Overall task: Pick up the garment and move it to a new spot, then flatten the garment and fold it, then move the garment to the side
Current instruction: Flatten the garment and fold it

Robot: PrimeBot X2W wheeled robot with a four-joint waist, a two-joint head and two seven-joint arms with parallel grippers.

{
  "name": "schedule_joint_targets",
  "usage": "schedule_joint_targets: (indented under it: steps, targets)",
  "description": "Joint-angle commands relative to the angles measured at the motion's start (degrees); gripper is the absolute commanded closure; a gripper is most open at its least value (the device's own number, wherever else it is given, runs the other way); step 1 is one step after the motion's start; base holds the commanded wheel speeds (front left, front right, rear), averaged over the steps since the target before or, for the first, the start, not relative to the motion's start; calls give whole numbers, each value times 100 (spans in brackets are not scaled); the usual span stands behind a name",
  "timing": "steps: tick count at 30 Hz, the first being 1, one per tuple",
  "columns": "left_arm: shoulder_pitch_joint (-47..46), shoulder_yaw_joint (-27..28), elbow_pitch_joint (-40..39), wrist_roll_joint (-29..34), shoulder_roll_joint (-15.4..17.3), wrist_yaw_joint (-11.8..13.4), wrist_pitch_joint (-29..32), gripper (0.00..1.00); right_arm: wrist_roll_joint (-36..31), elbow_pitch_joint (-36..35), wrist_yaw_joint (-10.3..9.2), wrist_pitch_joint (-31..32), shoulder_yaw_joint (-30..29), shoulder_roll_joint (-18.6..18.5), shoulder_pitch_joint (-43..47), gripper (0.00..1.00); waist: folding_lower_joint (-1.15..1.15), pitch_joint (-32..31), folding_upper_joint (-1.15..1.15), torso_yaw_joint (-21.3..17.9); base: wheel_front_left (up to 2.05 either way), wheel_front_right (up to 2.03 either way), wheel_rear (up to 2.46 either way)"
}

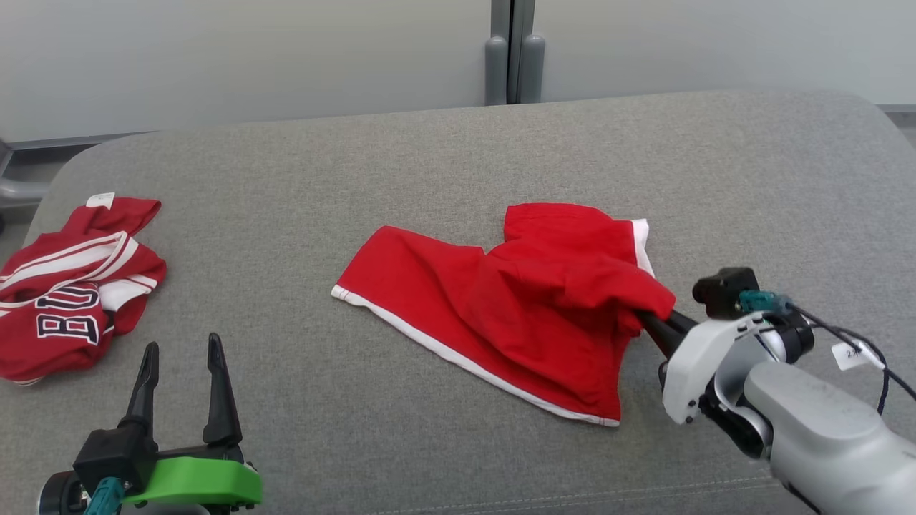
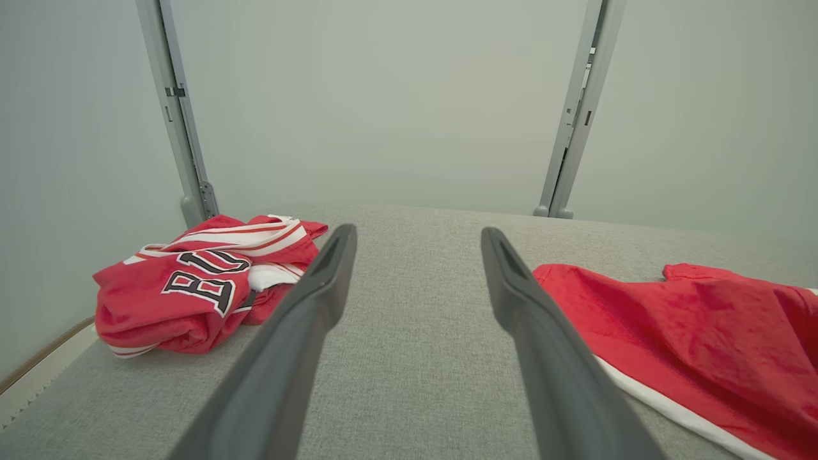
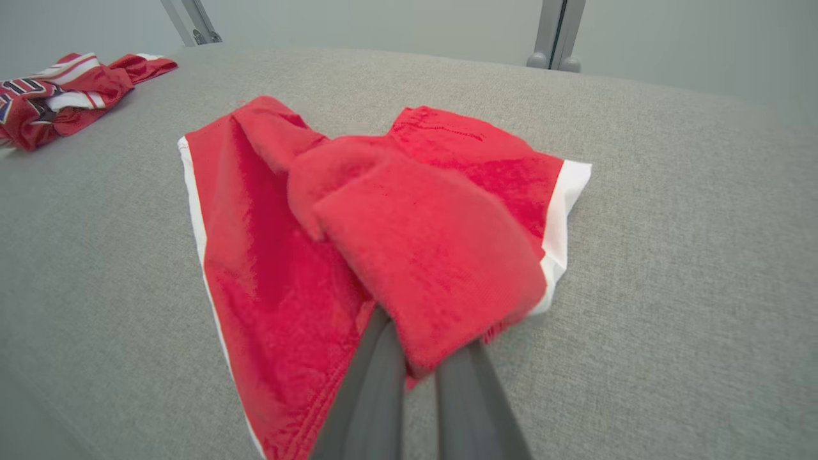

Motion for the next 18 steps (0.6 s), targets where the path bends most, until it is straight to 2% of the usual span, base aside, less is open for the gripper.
schedule_joint_targets:
  steps: [1, 10, 18]
  targets:
    - [-36, 2, -5, -12, 8, 12, -13, 0, 9, -10, -4, 102, 6, -52, -209, 100, 0, 22, 0, 18, 0, 0, 0]
    - [-170, -106, 26, -14, 9, -17, -13, 0, 14, 479, -4, 500, 298, -2, -1028, 100, 0, 127, 0, 240, 0, 0, 0]
    - [-357, -315, 73, -59, 9, -23, -13, 0, 66, 1578, -4, 837, 666, 177, -1857, 100, 0, 324, 0, 546, 0, 0, 0]
